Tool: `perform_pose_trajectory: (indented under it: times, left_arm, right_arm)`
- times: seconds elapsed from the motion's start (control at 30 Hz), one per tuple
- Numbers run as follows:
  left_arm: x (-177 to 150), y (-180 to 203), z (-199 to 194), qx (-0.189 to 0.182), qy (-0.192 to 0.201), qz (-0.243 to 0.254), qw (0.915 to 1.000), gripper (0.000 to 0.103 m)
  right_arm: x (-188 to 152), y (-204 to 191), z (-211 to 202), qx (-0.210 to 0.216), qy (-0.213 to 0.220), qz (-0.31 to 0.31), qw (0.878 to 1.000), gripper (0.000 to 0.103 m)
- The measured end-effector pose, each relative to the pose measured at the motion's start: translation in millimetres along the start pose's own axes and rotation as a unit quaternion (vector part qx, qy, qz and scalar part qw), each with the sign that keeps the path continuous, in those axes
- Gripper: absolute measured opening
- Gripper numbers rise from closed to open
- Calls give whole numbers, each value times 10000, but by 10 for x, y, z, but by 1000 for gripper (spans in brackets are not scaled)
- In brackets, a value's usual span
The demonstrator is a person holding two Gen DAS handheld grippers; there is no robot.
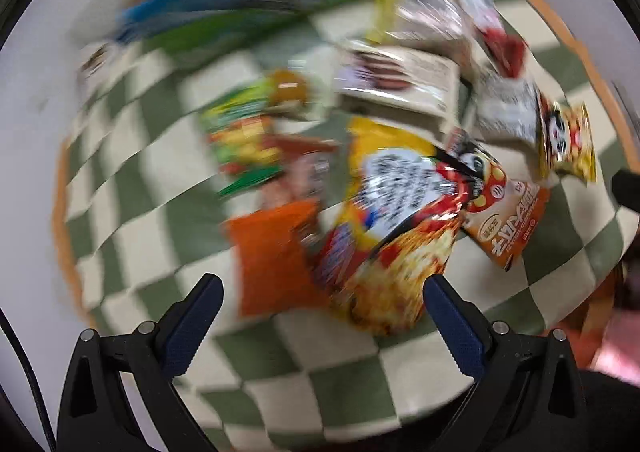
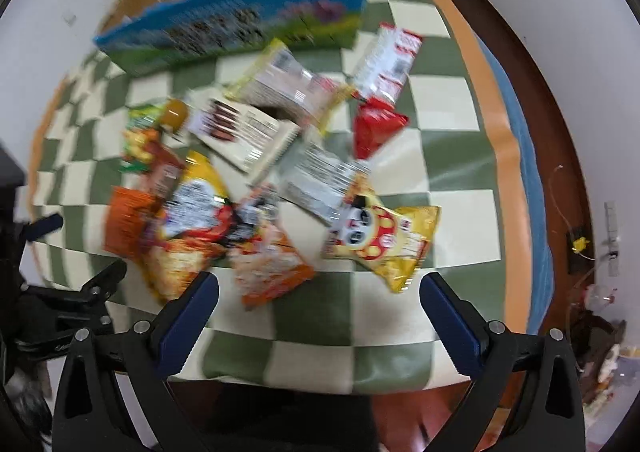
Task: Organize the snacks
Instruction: 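Grasp the Cheese Buldak noodle pack with the left tool while the right tool grasps the Franzzi cookie pack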
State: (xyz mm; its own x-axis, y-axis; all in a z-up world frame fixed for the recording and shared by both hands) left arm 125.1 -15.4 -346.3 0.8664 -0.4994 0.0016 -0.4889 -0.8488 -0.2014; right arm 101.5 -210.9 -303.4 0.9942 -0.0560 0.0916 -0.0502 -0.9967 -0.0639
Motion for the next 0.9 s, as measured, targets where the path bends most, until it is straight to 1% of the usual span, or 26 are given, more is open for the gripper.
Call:
perform_pose_trajectory:
  times: [0.07, 0.13, 0.2, 0.23, 0.27, 0.3, 0.37, 0.4, 0.43, 0.5, 0.53, 0.6, 0.63, 0.7, 0.73, 0.77, 0.8, 0.83, 0.9]
  left_arm:
    - [102, 127, 213, -41, -180, 453, 9988, 102]
    - [197, 273, 425, -149, -348, 886, 9953, 102]
    - [239, 393, 558, -394, -495, 1126, 9916, 102]
    - [264, 437, 632, -404, -576, 1212, 9901, 96]
    - [280, 452, 668, -394, -599, 1222, 9899, 87]
    - [290, 463, 690, -463, -627, 1162, 9902, 85]
    - [303, 419, 676, -491, -598, 871, 9932, 83]
    - [298, 369, 656, -528, -583, 650, 9948, 83]
    - [279, 278, 629, -577, -600, 266, 9962, 79]
    - [192, 103, 606, -651, -737, -502, 9939, 79]
    - [123, -9, 605, -645, -843, -978, 9895, 78]
    - [11, -203, 603, -659, -909, -1679, 9794, 78]
    - [-46, -309, 609, -671, -907, -2047, 9723, 78]
    - [-140, -462, 637, -744, -910, -2513, 9607, 79]
    - [-169, -491, 681, -852, -928, -2753, 9531, 79]
    - [-191, -538, 703, -931, -943, -2874, 9486, 79]
    - [-224, -578, 709, -979, -937, -2944, 9460, 80]
    - [-274, -662, 716, -1008, -927, -2961, 9453, 80]
    - [-327, -659, 766, -1014, -930, -2861, 9483, 81]
  right_arm:
    - [24, 90, 140, -98, -101, -95, 9999, 102]
    - [41, 163, 227, -101, -235, -124, 9996, 102]
    - [86, 214, 296, -125, -309, -141, 9993, 102]
    - [99, 226, 314, -138, -337, -158, 9992, 102]
    - [123, 218, 335, -123, -340, -197, 9992, 102]
    - [144, 203, 350, -134, -334, -250, 9990, 102]
    - [160, 165, 363, -153, -334, -339, 9987, 102]
    - [164, 147, 371, -137, -338, -354, 9987, 102]
    - [161, 133, 377, -119, -350, -351, 9987, 102]
    - [168, 91, 421, 10, -396, -306, 9987, 101]
    - [171, 70, 437, 54, -407, -288, 9987, 101]
    - [232, -12, 480, 175, -396, -290, 9986, 100]
    - [263, -53, 491, 212, -386, -333, 9985, 100]
    - [457, -201, 525, 214, -248, -591, 9977, 100]
    - [527, -256, 537, 192, -190, -701, 9972, 99]
    - [678, -380, 577, 174, -99, -956, 9952, 99]
    - [786, -491, 622, 165, -65, -1187, 9928, 99]
    - [863, -568, 660, 147, -69, -1354, 9907, 96]
    - [1082, -820, 829, 73, -173, -1903, 9816, 92]
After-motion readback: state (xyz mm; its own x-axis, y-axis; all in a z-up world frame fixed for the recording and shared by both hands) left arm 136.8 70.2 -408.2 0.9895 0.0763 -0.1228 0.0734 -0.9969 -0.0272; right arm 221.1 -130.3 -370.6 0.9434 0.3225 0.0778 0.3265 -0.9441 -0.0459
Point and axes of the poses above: each gripper's, at about its wrist camera, not at the fingertips, and z roughly the way its jaws point, y to its right, x to its top, the point moved 8 cm from there along z, roughly the way its jaws point, and after that the axes turned 4 degrees about -y, right-handed, at the moved point
